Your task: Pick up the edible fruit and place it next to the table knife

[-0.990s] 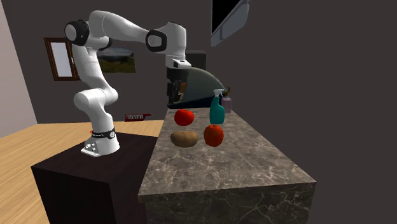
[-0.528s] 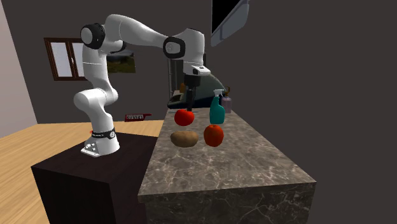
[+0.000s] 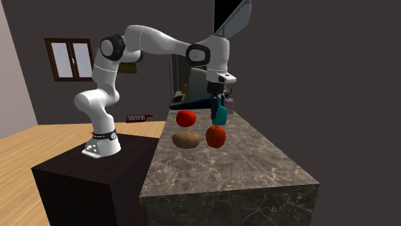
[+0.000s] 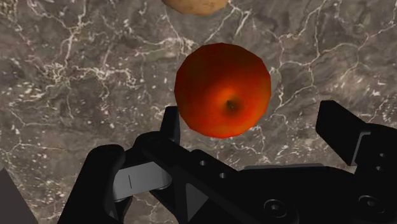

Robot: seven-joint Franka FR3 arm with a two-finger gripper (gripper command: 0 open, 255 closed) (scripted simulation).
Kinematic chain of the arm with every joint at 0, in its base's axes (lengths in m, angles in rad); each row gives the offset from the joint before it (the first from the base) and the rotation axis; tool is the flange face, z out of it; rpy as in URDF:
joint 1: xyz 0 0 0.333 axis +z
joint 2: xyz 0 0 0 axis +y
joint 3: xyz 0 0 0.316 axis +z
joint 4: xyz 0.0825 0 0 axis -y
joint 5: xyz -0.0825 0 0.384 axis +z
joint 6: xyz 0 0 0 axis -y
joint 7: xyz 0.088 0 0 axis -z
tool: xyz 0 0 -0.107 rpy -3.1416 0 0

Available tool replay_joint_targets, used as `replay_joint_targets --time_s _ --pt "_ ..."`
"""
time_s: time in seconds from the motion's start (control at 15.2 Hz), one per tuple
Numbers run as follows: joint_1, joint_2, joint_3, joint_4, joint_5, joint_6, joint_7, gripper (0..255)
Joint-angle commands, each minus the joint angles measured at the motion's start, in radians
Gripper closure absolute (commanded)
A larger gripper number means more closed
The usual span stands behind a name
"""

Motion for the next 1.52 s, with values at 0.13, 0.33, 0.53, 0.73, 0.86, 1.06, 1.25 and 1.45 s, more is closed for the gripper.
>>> replay_joint_targets --time_s 0.13,0.33,0.53,0.73,0.86,1.06,1.25,1.45 --pt "0.0 0.036 0.003 0.004 0.004 0.035 -0.005 0" --pt "0.002 0.039 0.004 -0.032 0.006 0.074 -0.007 0" --pt "0.003 0.042 0.004 -0.05 0.006 0.094 -0.007 0" --pt "0.003 0.042 0.004 -0.05 0.006 0.094 -0.007 0" --pt "0.003 0.042 0.004 -0.05 0.006 0.094 -0.007 0" --pt "0.003 0.042 0.004 -0.049 0.006 0.094 -0.007 255" --pt "0.003 0.042 0.004 -0.049 0.006 0.094 -0.007 255" --pt "0.003 0.042 0.004 -0.049 0.006 0.094 -0.007 255"
